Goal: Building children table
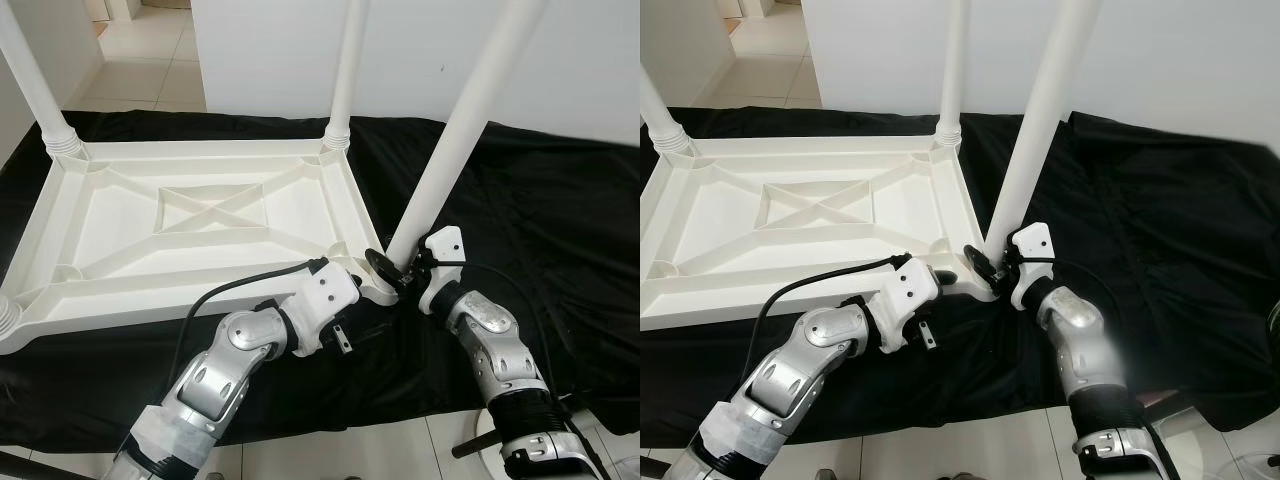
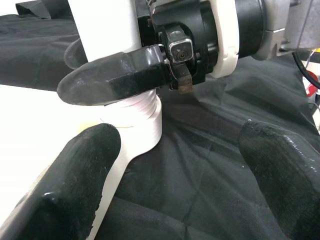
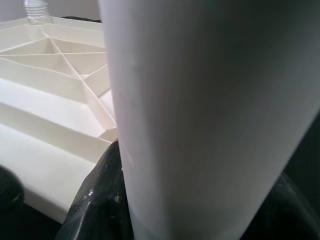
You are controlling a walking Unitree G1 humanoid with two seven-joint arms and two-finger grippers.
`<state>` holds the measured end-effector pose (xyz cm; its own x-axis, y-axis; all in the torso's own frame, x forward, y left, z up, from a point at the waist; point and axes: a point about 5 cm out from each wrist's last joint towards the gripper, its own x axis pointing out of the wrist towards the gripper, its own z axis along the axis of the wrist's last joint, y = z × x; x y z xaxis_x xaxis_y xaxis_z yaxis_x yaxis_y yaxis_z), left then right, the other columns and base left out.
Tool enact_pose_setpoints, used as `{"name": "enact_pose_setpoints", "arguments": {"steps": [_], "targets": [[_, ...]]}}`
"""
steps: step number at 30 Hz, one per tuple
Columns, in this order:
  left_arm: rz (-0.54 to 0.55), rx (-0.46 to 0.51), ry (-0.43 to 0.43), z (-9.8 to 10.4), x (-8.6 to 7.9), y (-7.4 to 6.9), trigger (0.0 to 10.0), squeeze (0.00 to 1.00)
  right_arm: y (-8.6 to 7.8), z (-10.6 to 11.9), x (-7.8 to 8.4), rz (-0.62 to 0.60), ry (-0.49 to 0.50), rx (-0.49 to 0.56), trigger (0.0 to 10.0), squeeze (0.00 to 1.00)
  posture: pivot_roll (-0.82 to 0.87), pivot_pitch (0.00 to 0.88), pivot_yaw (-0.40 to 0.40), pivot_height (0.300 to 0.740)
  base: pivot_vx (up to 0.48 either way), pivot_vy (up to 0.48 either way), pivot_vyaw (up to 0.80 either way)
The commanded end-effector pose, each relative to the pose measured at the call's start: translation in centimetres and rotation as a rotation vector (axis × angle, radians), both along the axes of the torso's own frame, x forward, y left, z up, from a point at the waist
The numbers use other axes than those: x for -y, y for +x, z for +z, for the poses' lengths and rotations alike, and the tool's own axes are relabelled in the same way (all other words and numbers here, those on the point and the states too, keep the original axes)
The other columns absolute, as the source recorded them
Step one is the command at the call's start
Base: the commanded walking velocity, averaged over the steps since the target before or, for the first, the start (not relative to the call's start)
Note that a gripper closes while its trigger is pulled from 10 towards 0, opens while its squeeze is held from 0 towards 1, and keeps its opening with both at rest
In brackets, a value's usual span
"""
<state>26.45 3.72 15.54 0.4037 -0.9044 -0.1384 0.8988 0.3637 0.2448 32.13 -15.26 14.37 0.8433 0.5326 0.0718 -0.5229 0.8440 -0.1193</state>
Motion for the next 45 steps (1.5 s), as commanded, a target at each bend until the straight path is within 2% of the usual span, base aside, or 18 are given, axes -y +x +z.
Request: {"name": "enact_pose_setpoints", "arguments": {"steps": [1, 8, 11, 12, 13, 16, 18, 21, 24, 26, 34, 35, 36, 37, 45], "targets": [[0.021, 0.005, 0.010, -0.3, 0.1, 0.2, 10.0, 0.00, -0.2, -1.1, 0.0, -0.044, -0.021, -0.045, 10.0, 0.00, -0.04, 0.056, -0.071, 0.740, 0.000, 0.000, 0.00], [0.036, 0.012, 0.006, -0.3, 0.0, 0.4, 10.0, 0.00, -0.6, -0.7, -0.5, -0.123, -0.005, -0.029, 10.0, 0.00, -0.04, 0.052, -0.076, 0.740, 0.000, 0.000, 0.00], [0.056, 0.013, 0.007, -0.4, -0.2, 0.6, 10.0, 0.00, -0.9, -0.7, -1.1, -0.228, 0.050, -0.047, 10.0, 0.00, -0.03, 0.051, -0.080, 0.740, 0.000, 0.000, 0.00], [0.056, 0.013, 0.007, -0.4, -0.2, 0.6, 10.0, 0.00, -0.9, -0.7, -1.1, -0.228, 0.050, -0.047, 10.0, 0.00, -0.03, 0.051, -0.080, 0.740, 0.000, 0.000, 0.00], [0.076, 0.017, 0.003, -0.3, -0.3, 0.7, 10.0, 0.00, -0.9, -0.8, -1.3, -0.306, 0.087, -0.057, 10.0, 0.00, -0.03, 0.050, -0.083, 0.740, 0.000, 0.000, 0.00], [0.090, 0.015, 0.000, -0.4, -0.4, 0.8, 10.0, 0.00, -1.0, -0.7, -1.5, -0.361, 0.105, -0.047, 10.0, 0.00, -0.03, 0.050, -0.082, 0.740, 0.000, 0.000, 0.00], [0.097, 0.015, -0.002, -0.4, -0.4, 0.9, 10.0, 0.00, -1.2, -0.8, -1.8, -0.450, 0.127, -0.048, 10.0, 0.00, -0.03, 0.051, -0.087, 0.740, 0.000, 0.000, 0.00], [0.097, 0.015, -0.002, -0.4, -0.4, 0.9, 10.0, 0.00, -1.2, -0.8, -1.8, -0.450, 0.127, -0.048, 10.0, 0.00, -0.03, 0.051, -0.087, 0.740, 0.000, 0.000, 0.00], [0.092, 0.003, -0.026, -0.2, -0.2, 0.7, 10.0, 0.00, -1.7, -1.3, -2.4, -0.632, 0.159, -0.070, 10.0, 0.00, -0.02, 0.054, -0.091, 0.740, 0.000, 0.000, 0.00], [0.090, 0.003, -0.027, -0.2, -0.1, 0.7, 10.0, 0.00, -1.8, -1.5, -2.5, -0.669, 0.159, -0.082, 10.0, 0.00, -0.03, 0.053, -0.090, 0.740, 0.000, 0.000, 0.00], [0.081, 0.002, -0.025, -0.3, -0.1, 0.5, 10.0, 0.00, -1.9, -1.0, -3.2, -0.650, 0.185, -0.074, 10.0, 0.00, -0.03, 0.053, -0.084, 0.740, 0.000, 0.000, 0.00], [0.079, 0.003, -0.023, -0.3, -0.1, 0.5, 10.0, 0.00, -1.9, -0.9, -3.1, -0.655, 0.186, -0.069, 10.0, 0.02, -0.03, 0.053, -0.083, 0.740, 0.000, 0.000, 0.00], [0.078, 0.003, -0.022, -0.3, -0.1, 0.6, 10.0, 0.00, -1.9, -0.9, -2.9, -0.660, 0.183, -0.066, 10.0, 0.29, -0.03, 0.053, -0.083, 0.740, 0.000, 0.000, 0.00], [0.078, 0.003, -0.022, -0.3, -0.1, 0.6, 10.0, 0.00, -1.9, -0.8, -2.9, -0.666, 0.188, -0.065, 10.0, 1.00, -0.03, 0.053, -0.083, 0.740, 0.000, 0.000, 0.00], [0.062, -0.003, -0.028, -0.3, 0.1, 0.4, 10.0, 0.00, -1.9, -0.6, -2.7, -0.644, 0.185, -0.057, 10.0, 1.00, -0.04, 0.052, -0.089, 0.740, 0.000, 0.000, 0.00]]}}
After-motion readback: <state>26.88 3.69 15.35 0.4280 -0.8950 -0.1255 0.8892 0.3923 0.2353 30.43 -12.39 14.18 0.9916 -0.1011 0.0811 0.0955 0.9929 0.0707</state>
